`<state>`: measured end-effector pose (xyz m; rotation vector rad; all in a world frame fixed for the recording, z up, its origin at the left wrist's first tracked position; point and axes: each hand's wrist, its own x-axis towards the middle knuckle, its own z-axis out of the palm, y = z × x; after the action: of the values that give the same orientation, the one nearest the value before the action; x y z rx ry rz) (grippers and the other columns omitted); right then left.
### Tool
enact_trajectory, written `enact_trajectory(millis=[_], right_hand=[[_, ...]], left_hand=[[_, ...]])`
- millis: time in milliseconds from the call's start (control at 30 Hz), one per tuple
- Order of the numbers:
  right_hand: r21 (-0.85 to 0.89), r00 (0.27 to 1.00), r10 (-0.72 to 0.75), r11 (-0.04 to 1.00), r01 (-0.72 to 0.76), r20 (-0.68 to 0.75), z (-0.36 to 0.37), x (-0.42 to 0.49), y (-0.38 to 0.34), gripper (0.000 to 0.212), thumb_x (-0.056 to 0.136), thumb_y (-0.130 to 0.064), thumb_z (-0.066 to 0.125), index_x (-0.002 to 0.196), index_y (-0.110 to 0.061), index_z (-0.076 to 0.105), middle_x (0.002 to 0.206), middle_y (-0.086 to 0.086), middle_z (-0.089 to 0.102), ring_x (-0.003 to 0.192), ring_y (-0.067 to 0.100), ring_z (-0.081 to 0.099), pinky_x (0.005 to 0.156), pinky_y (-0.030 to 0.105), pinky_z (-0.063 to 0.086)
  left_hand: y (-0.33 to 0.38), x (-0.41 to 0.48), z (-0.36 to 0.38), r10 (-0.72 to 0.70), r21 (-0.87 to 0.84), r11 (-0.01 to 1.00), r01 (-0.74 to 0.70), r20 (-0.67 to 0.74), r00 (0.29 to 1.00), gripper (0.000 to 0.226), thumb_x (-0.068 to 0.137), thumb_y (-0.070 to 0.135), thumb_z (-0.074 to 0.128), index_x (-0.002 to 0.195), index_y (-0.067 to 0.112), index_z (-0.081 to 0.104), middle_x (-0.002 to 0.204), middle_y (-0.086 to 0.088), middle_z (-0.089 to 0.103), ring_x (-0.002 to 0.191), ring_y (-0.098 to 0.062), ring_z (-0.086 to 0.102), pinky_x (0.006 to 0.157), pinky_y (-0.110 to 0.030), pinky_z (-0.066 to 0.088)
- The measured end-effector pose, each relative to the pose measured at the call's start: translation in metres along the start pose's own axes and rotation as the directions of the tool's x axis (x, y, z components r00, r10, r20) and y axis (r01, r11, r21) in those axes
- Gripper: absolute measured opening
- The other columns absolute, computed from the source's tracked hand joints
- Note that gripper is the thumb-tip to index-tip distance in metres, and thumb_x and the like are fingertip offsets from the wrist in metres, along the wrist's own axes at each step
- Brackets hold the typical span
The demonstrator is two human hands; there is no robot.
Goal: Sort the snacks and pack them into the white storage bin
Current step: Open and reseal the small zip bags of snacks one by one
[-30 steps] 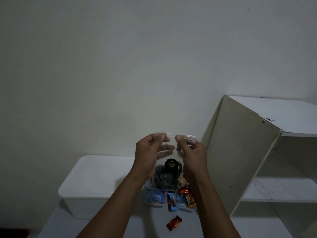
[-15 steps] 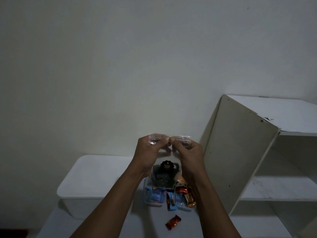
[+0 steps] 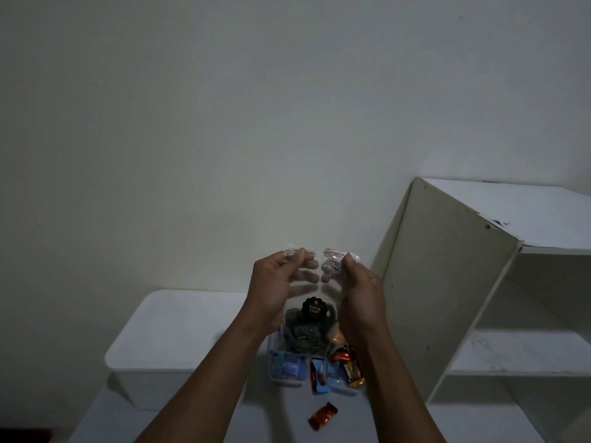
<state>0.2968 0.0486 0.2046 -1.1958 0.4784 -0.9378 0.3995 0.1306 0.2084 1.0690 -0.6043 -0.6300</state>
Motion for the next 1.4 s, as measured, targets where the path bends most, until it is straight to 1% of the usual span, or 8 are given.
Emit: enact_trajectory(millis=[167, 400, 467, 567, 800, 900, 1233, 1400], right_hand=[[0.097, 0.997, 0.068, 0.993, -0.07, 0.023, -0.001, 0.0, 0.004, 0.047, 0.106, -0.028, 0.033, 0.1, -0.008, 0.075, 0.084, 0.009, 0.071, 0.084, 0.024, 0.066, 0.084, 0.046, 0.051], [-0.2, 0.994, -0.111, 0.973, 0.113, 0.022, -0.007, -0.001, 0.007, 0.032, 0.104, -0.03, 0.042, 0.113, -0.018, 0.071, 0.088, -0.001, 0.073, 0.083, 0.014, 0.069, 0.076, 0.027, 0.059], [-0.231, 0.991, -0.122, 0.964, 0.133, 0.062, -0.01, -0.004, 0.009, 0.031, 0.102, -0.03, 0.044, 0.117, -0.019, 0.069, 0.096, -0.003, 0.075, 0.091, 0.01, 0.071, 0.081, 0.026, 0.059], [-0.236, 0.988, -0.084, 0.965, 0.113, 0.131, -0.014, -0.008, 0.011, 0.028, 0.1, -0.024, 0.051, 0.113, -0.013, 0.073, 0.103, 0.0, 0.076, 0.099, 0.015, 0.071, 0.087, 0.032, 0.059], [-0.243, 0.962, -0.064, 0.961, 0.131, 0.265, -0.024, -0.009, 0.018, 0.019, 0.096, -0.012, 0.058, 0.101, -0.01, 0.077, 0.105, 0.005, 0.076, 0.102, 0.02, 0.07, 0.089, 0.038, 0.056], [-0.11, 0.976, -0.001, 0.994, 0.026, 0.219, -0.02, -0.005, 0.018, 0.032, 0.097, -0.027, 0.058, 0.102, 0.001, 0.074, 0.104, 0.019, 0.074, 0.105, 0.03, 0.07, 0.091, 0.04, 0.057], [-0.242, 0.984, 0.118, 0.967, -0.083, 0.134, -0.022, 0.003, 0.012, 0.029, 0.091, -0.028, 0.067, 0.093, 0.001, 0.074, 0.091, 0.014, 0.076, 0.09, 0.025, 0.074, 0.079, 0.036, 0.062], [-0.266, 0.988, 0.132, 0.958, -0.106, 0.081, -0.023, 0.005, 0.017, 0.026, 0.094, -0.022, 0.065, 0.087, 0.001, 0.074, 0.088, 0.017, 0.076, 0.09, 0.032, 0.073, 0.08, 0.043, 0.062]], left_hand=[[-0.007, -0.002, 0.0, -0.033, -0.047, 0.998, 0.032, -0.006, 0.999, 0.031, 0.1, 0.023, 0.048, 0.089, 0.005, 0.071, 0.081, -0.009, 0.07, 0.069, -0.025, 0.068, 0.081, -0.05, 0.058], [-0.016, 0.004, -0.001, 0.048, 0.259, 0.965, 0.041, -0.329, 0.943, 0.027, 0.085, 0.041, 0.071, 0.102, 0.02, 0.068, 0.092, 0.001, 0.067, 0.08, -0.015, 0.062, 0.074, -0.034, 0.053], [-0.015, 0.005, -0.002, -0.043, 0.183, 0.976, 0.116, -0.361, 0.931, 0.038, 0.079, 0.046, 0.076, 0.102, 0.018, 0.066, 0.091, -0.002, 0.067, 0.076, -0.017, 0.063, 0.071, -0.036, 0.056], [-0.013, 0.007, -0.008, -0.241, -0.018, 0.969, 0.246, -0.277, 0.93, 0.05, 0.075, 0.044, 0.08, 0.11, 0.012, 0.066, 0.103, -0.007, 0.071, 0.088, -0.024, 0.072, 0.077, -0.042, 0.061], [-0.016, 0.001, -0.004, -0.225, -0.14, 0.97, 0.198, -0.213, 0.951, 0.029, 0.079, 0.018, 0.079, 0.101, 0.001, 0.071, 0.095, -0.014, 0.075, 0.09, -0.029, 0.073, 0.076, -0.037, 0.06], [-0.02, -0.002, -0.005, -0.187, -0.061, 0.982, 0.18, -0.152, 0.97, 0.023, 0.08, 0.019, 0.078, 0.095, 0.002, 0.074, 0.095, -0.013, 0.076, 0.092, -0.026, 0.073, 0.08, -0.037, 0.059], [-0.027, -0.006, -0.014, -0.122, 0.195, 0.976, 0.101, 0.098, 0.988, 0.017, 0.085, 0.011, 0.072, 0.099, 0.003, 0.075, 0.101, -0.012, 0.076, 0.1, -0.025, 0.071, 0.089, -0.039, 0.056], [-0.03, -0.005, -0.014, -0.15, 0.177, 0.975, 0.132, 0.088, 0.985, 0.01, 0.087, 0.006, 0.069, 0.092, 0.002, 0.077, 0.099, -0.014, 0.076, 0.097, -0.027, 0.071, 0.083, -0.037, 0.057]])
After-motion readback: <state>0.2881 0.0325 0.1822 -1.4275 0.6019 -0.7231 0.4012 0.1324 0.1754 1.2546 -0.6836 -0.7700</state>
